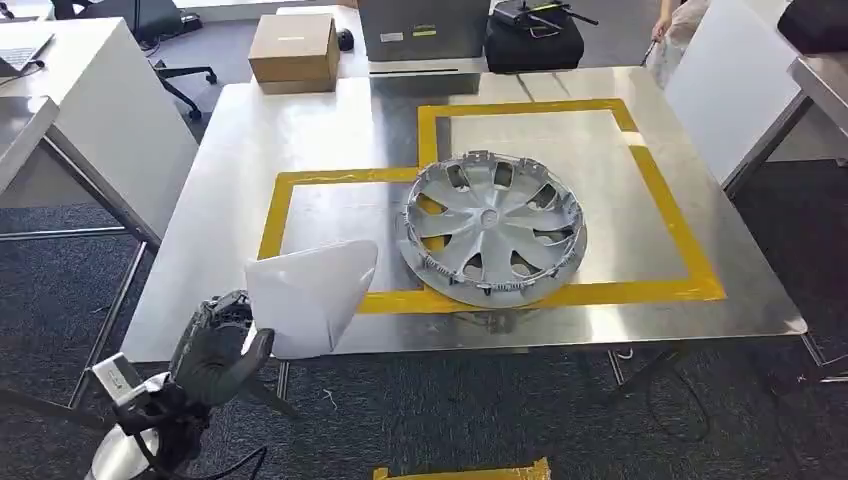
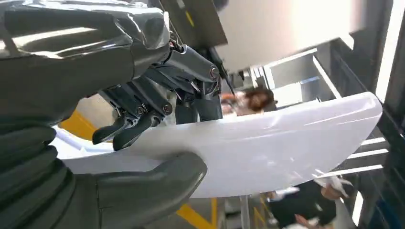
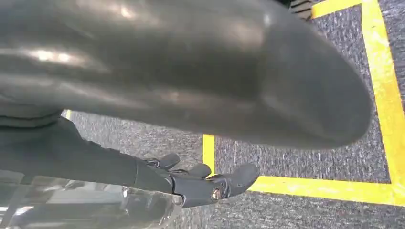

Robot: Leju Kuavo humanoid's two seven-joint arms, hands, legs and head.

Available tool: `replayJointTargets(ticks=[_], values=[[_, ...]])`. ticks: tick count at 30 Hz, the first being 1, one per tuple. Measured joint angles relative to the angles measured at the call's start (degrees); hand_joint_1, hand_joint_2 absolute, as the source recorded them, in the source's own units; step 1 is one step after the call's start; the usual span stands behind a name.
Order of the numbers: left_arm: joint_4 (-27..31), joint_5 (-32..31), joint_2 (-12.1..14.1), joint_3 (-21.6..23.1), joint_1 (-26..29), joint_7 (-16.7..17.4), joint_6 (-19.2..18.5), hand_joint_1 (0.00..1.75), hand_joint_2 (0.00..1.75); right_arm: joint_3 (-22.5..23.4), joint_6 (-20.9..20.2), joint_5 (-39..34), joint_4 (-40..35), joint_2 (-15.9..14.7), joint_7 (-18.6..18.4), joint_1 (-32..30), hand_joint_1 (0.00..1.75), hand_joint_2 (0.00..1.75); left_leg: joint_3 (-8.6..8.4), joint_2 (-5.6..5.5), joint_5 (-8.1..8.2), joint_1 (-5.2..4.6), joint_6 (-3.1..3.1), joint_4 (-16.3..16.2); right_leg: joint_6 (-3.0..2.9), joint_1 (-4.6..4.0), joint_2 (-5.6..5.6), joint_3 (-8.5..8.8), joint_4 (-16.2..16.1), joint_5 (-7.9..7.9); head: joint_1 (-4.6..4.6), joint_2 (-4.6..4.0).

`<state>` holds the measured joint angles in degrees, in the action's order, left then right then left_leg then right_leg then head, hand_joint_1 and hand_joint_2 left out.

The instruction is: Take the parts from the cabinet and place them on the table.

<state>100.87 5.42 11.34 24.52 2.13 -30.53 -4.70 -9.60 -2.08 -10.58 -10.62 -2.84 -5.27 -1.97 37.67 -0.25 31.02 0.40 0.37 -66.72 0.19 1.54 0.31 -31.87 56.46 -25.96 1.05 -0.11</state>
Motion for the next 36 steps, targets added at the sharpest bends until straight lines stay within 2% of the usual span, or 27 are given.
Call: replayJointTargets(ticks=[1, 2, 3, 4, 6, 9, 11, 12, 13, 14, 15, 16, 18, 19, 20, 21, 23, 24, 25, 26, 28, 30, 31, 32, 34, 35, 36], values=[[0.0, -0.11, 0.09, -0.65, 0.41, 0.0, 0.24, 1.75, 1.75, 0.04, 0.22, 0.0, 0.07, 0.2, 0.0, -0.04, 0.0, 0.0, 2.46, 0.02, 2.05, 0.11, -0.22, -5.11, -0.08, -0.12, -0.02, -0.01, 0.01, -0.05, 0.04, 0.0], [0.0, -0.15, 0.22, -1.11, 0.82, 0.0, 0.33, 1.75, 1.75, 0.09, 0.31, -0.02, 0.13, 0.39, 0.0, -0.08, 0.0, 0.0, 4.12, 0.05, 2.79, 0.19, -0.34, -8.41, -0.12, -0.2, -0.04, 0.01, 0.02, -0.09, 0.0, 0.0], [0.0, -0.31, 0.31, -1.44, 1.2, 0.0, 0.37, 1.75, 1.75, 0.13, 0.33, 0.0, 0.17, 0.5, 0.0, -0.08, 0.0, 0.0, 4.47, 0.08, 2.14, 0.2, -0.29, -8.83, -0.15, -0.23, -0.03, 0.07, 0.03, -0.13, 0.02, 0.0], [0.02, -0.5, 0.31, -1.79, 1.43, 0.0, 0.37, 1.75, 1.75, 0.2, 0.33, -0.02, 0.17, 0.66, 0.0, -0.06, 0.0, 0.0, 3.26, 0.09, 0.07, 0.2, -0.12, -5.99, -0.19, -0.28, 0.0, 0.17, 0.02, -0.17, 0.02, 0.0], [0.29, -0.52, 0.33, -2.1, 1.51, 0.0, 0.39, 1.75, 1.75, 0.33, 0.33, -0.02, 0.17, 0.87, 0.0, 0.02, 0.0, 0.0, -1.94, 0.09, -5.15, 0.16, 0.64, 4.61, -0.2, -0.39, 0.13, 0.45, 0.01, -0.23, 0.04, 0.0], [0.29, -0.52, 0.33, -2.1, 1.51, 0.0, 0.39, 1.75, 1.75, 0.33, 0.33, -0.02, 0.17, 0.87, 0.0, 0.02, 0.0, 0.0, -1.94, 0.09, -5.15, 0.16, 0.64, 4.61, -0.2, -0.39, 0.13, 0.45, 0.01, -0.23, 0.04, 0.0], [0.29, -0.52, 0.33, -2.1, 1.51, 0.0, 0.39, 1.75, 1.75, 0.33, 0.33, -0.02, 0.17, 0.87, 0.0, 0.03, 0.0, 0.0, -2.6, 0.08, -5.66, 0.15, 0.77, 5.89, -0.2, -0.4, 0.14, 0.48, 0.0, -0.24, 0.04, 0.0], [0.63, -0.59, 0.33, -2.34, 1.48, 0.0, 0.39, 1.75, 1.75, 0.42, 0.33, -0.02, 0.17, 0.92, 0.0, 0.03, 0.0, 0.0, -4.01, 0.08, -6.3, 0.04, 1.2, 8.83, -0.05, -0.36, 0.18, 0.5, -0.03, -0.33, 0.02, 0.0], [0.74, -0.59, 0.33, -2.45, 1.47, 0.0, 0.37, 1.75, 1.75, 0.44, 0.33, -0.04, 0.17, 1.14, 0.0, 0.06, 0.0, 0.0, -4.6, 0.07, -5.48, -0.2, 1.46, 9.53, 0.01, -0.49, 0.19, 0.44, 0.0, -0.35, -0.04, 0.0], [0.9, -0.65, 0.42, -2.77, 1.72, 0.0, 0.41, 1.75, 1.75, 0.5, 0.37, -0.07, 0.22, 1.22, 0.02, -0.05, 0.0, 0.0, -4.35, 0.11, -5.4, -0.6, 1.7, 9.71, 0.69, -0.66, 0.19, 0.22, -0.09, -0.4, -0.06, 0.0], [1.42, -5.72, 0.33, -3.08, 1.96, 0.48, 4.69, 1.75, 1.75, 0.48, 0.37, 0.09, 0.26, 1.24, -0.04, 0.06, 0.0, 0.0, -5.6, 0.25, -6.3, -0.09, 2.53, 11.32, 1.29, -0.67, 0.13, -0.14, 0.65, -0.95, -0.07, 0.0], [1.49, -9.16, 0.33, -3.32, 1.94, 1.47, 7.75, 1.75, 1.75, 0.48, 0.37, 0.09, 0.26, 1.31, -0.04, 0.06, 0.0, 0.0, -5.66, 0.28, -6.34, -0.05, 2.81, 11.42, 0.81, -0.7, 0.05, -1.63, 3.75, -2.73, -0.18, 0.0], [1.31, -25.7, 0.33, -4.7, 2.22, 8.48, 20.44, 1.75, 1.75, 0.46, 0.46, 0.09, 0.37, 1.44, -0.07, 0.05, 0.0, 0.0, -5.55, 0.35, -6.36, -0.24, 2.98, 11.33, 0.23, -0.61, 0.05, -6.35, 13.22, -6.41, -0.26, 0.0], [0.94, -32.73, 0.48, -5.44, 2.21, 11.44, 24.67, 1.75, 1.75, 0.46, 0.46, 0.09, 0.39, 1.46, -0.07, -0.04, 0.0, 0.0, -5.45, 0.35, -6.35, -0.34, 2.99, 11.29, 0.33, -0.62, 0.05, -8.37, 17.05, -7.37, -0.24, 0.0], [0.01, -39.54, 0.61, -6.52, 1.88, 14.54, 28.14, 1.75, 1.75, 0.46, 0.46, 0.04, 0.42, 1.51, -0.11, -0.18, 0.0, 0.0, -5.39, 0.28, -6.35, -0.38, 2.98, 11.22, 0.65, -0.6, 0.04, -9.21, 18.35, -7.21, -0.26, 0.0], [-1.13, -43.37, 0.81, -7.53, 1.29, 16.39, 29.44, 1.75, 1.75, 0.48, 0.48, -0.33, 0.41, 1.57, -0.11, -0.21, 0.0, 0.0, -5.41, 0.11, -6.32, -0.39, 2.95, 11.11, 1.34, -0.58, 0.04, -8.23, 16.09, -5.86, -0.26, 0.0], [-2.71, -47.07, 0.98, -8.5, 0.35, 18.42, 29.62, 1.75, 1.75, 0.57, 0.83, -0.76, 0.39, 1.81, -0.11, 0.13, 0.0, 0.0, -5.44, -0.13, -6.11, -0.36, 2.64, 10.73, 2.42, -0.51, -0.03, -3.35, 6.02, -1.81, -0.28, 0.0], [-3.28, -47.82, 1.07, -8.83, 0.0, 18.8, 29.66, 1.75, 1.75, 0.57, 0.92, -0.85, 0.39, 1.97, -0.11, 0.34, 0.0, 0.0, -5.38, -0.2, -5.89, -0.37, 2.36, 10.39, 2.5, -0.51, -0.2, -0.85, 1.0, -0.28, -0.28, 0.0], [-3.81, -48.59, 1.25, -9.09, -0.25, 19.3, 29.81, 1.75, 1.75, 0.57, 0.96, -0.92, 0.39, 2.12, -0.18, 0.51, 0.0, 0.0, -5.24, -0.25, -5.59, -0.89, 1.94, 10.07, 1.67, -0.85, -0.21, -0.81, 0.53, -0.26, -0.24, 0.0], [-4.26, -50.02, 1.22, -9.18, -0.58, 20.13, 30.16, 1.75, 1.75, 0.57, 0.98, -0.94, 0.39, 2.32, -0.15, 0.6, 0.0, 0.0, -5.15, -0.24, -5.5, -0.78, 1.78, 9.92, 1.14, -0.79, -0.18, -0.55, 0.42, -0.04, -0.15, 0.0], [-5.58, -54.52, 1.29, -9.29, -1.82, 22.74, 30.38, 1.75, 1.75, 0.55, 0.96, -0.92, 0.39, 2.53, -0.28, 0.77, 0.0, 0.0, -5.1, -0.2, -5.72, -0.56, 1.43, 10.0, 0.7, -1.12, -0.1, -0.71, 0.44, 0.08, -0.17, 0.0], [-7.7, -59.92, 1.31, -9.5, -3.46, 26.21, 30.66, 1.75, 1.75, 0.55, 0.76, -0.83, 0.39, 2.86, -0.59, 0.82, 0.0, 0.0, -4.38, -0.19, -4.87, -0.38, 0.89, 9.12, 0.17, -0.29, -0.08, -0.55, 0.13, 0.4, -0.2, 0.0], [-9.21, -62.45, 1.35, -9.5, -4.9, 27.46, 30.73, 1.75, 1.75, 0.55, 0.76, -0.87, 0.39, 2.75, -0.63, 0.89, 0.0, 0.0, -3.4, -0.09, -3.06, -0.28, 0.46, 6.63, -0.28, -0.22, -0.13, -0.53, 0.13, 0.41, 0.13, 0.0], [-10.8, -64.51, 1.4, -9.5, -6.31, 28.64, 30.73, 1.75, 1.75, 0.55, 0.72, -0.9, 0.39, 2.73, -0.68, 1.01, 0.0, 0.0, -1.4, -0.07, -0.76, -0.01, 0.04, 2.27, -0.37, -0.23, -0.15, -0.58, 0.13, 0.46, 0.04, 0.0], [-14.83, -66.62, 1.4, -9.48, -9.24, 29.95, 30.34, 1.75, 1.75, 0.55, 0.35, -0.92, 0.39, 2.71, -1.01, 1.18, 0.0, 0.0, 3.06, -0.04, 2.74, 0.37, -0.54, -7.13, -0.45, -0.34, -0.18, -0.75, 0.16, 0.49, 0.09, 0.0], [-17.43, -67.36, 1.4, -9.46, -10.65, 30.14, 30.38, 1.75, 1.75, 0.52, 0.15, -0.88, 0.39, 2.73, -1.27, 1.21, 0.0, 0.0, 3.95, 0.01, 2.68, 0.45, -0.64, -8.85, -0.45, -0.34, -0.17, -0.76, 0.18, 0.49, 0.09, 0.0], [-19.88, -67.67, 1.33, -9.44, -12.26, 30.14, 30.56, 1.75, 1.75, 0.46, -0.15, -0.74, 0.39, 2.73, -1.36, 1.21, 0.0, 0.0, 3.49, 0.05, 1.43, 0.5, -0.61, -7.77, -0.45, -0.34, -0.16, -0.7, 0.19, 0.5, 0.09, 0.0]])
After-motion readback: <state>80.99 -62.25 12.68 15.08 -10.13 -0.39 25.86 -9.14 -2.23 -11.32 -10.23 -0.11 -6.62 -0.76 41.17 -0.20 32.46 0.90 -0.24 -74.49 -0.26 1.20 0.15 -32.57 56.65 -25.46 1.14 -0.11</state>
